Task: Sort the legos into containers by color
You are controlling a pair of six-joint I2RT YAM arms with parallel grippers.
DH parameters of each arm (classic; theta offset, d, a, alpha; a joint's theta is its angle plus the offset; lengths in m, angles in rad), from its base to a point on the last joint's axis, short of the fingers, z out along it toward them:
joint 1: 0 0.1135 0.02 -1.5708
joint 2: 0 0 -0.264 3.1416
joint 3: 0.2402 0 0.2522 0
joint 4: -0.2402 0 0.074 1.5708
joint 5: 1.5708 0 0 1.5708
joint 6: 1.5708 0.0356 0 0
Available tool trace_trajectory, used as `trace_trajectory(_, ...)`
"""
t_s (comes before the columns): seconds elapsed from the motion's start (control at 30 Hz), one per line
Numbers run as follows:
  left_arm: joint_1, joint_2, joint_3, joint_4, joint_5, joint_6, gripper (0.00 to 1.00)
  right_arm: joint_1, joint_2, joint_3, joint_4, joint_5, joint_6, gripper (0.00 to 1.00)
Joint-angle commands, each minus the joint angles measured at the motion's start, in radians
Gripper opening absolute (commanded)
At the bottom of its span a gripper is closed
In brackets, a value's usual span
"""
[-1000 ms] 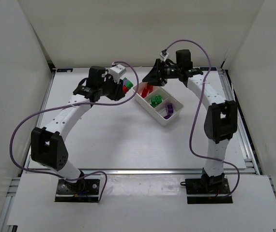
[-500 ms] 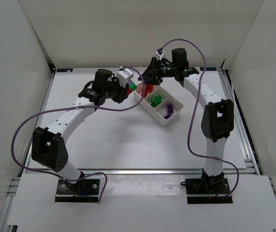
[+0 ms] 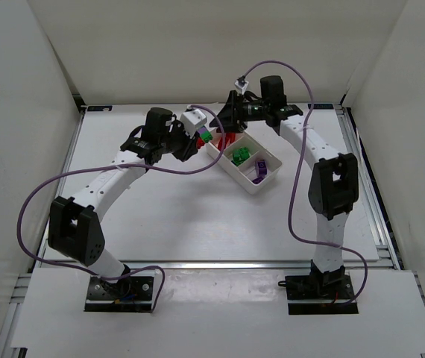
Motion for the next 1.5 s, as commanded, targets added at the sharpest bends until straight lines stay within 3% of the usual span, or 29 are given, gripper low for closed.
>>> trace_trajectory(0.0,-0.003,-0.052,0.017,0.026,-0.002,0.013,0.1,0.035,-0.019,0.014,0.018,-0.035,-0.025,0.73)
trace_trajectory(0.3,-0.003,-0.045,0.019,0.036,-0.029,0.016,0.1,0.065,-0.002,0.025,0.006,-0.051,-0.051,0.71)
trace_trajectory(0.53,-0.003,-0.041,0.016,0.064,-0.06,0.016,0.1,0.076,0.015,0.04,-0.013,-0.049,-0.066,0.63)
trace_trajectory(0.87,-0.003,-0.041,0.019,0.079,-0.057,0.009,0.1,0.076,0.029,0.042,-0.042,-0.017,-0.071,0.71)
trace_trajectory(0.97,-0.001,-0.04,0.019,0.079,-0.054,0.004,0.1,0.076,0.032,0.042,-0.024,-0.022,-0.062,0.64)
trace_trajectory(1.47,-0.003,-0.035,0.026,0.067,-0.042,0.001,0.1,0.072,0.066,0.1,0.033,-0.022,-0.008,0.6)
